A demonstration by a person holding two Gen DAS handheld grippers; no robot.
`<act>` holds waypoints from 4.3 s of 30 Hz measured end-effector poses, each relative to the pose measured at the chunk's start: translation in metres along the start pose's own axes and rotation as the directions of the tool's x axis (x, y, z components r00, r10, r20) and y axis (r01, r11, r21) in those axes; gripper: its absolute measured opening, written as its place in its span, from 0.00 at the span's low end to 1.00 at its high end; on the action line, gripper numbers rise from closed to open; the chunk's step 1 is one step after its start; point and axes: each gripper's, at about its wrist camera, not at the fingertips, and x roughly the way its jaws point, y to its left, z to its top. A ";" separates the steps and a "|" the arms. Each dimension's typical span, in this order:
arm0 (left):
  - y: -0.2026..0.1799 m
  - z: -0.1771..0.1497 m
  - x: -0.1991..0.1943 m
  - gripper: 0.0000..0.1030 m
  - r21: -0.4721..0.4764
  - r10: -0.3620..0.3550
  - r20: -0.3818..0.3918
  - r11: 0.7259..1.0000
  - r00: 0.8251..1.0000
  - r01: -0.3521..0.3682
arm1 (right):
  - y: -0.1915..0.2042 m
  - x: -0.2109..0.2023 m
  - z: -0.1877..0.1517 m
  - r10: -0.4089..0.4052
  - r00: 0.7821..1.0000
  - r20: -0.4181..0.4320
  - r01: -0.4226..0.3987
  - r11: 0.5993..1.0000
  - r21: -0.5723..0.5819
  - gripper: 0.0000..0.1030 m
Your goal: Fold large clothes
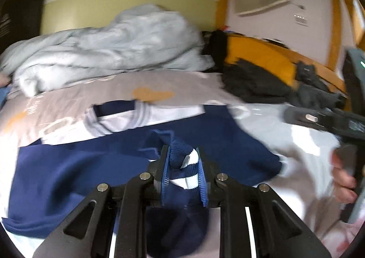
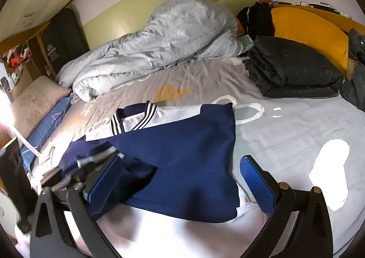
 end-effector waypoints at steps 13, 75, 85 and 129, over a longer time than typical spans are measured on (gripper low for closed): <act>-0.057 -0.056 0.013 0.28 -0.031 -0.208 -0.162 0.978 0.965 0.206 | -0.010 0.009 -0.012 0.077 0.990 -0.120 -0.072 0.996 0.044 0.99; 0.338 -0.014 -0.007 0.06 -0.328 0.335 -0.321 0.838 0.886 -0.436 | 0.028 0.140 0.023 -0.103 0.987 -0.120 0.081 0.980 -0.181 0.05; 0.331 -0.018 0.009 0.09 -0.162 0.507 -0.332 0.800 0.795 -0.578 | 0.043 0.153 0.019 -0.141 0.985 -0.099 0.119 0.973 -0.200 0.05; 0.097 -0.047 -0.165 1.00 -0.170 0.433 0.166 0.898 0.886 -0.407 | 0.084 -0.046 -0.067 -0.049 0.980 0.193 0.088 0.976 -0.200 1.00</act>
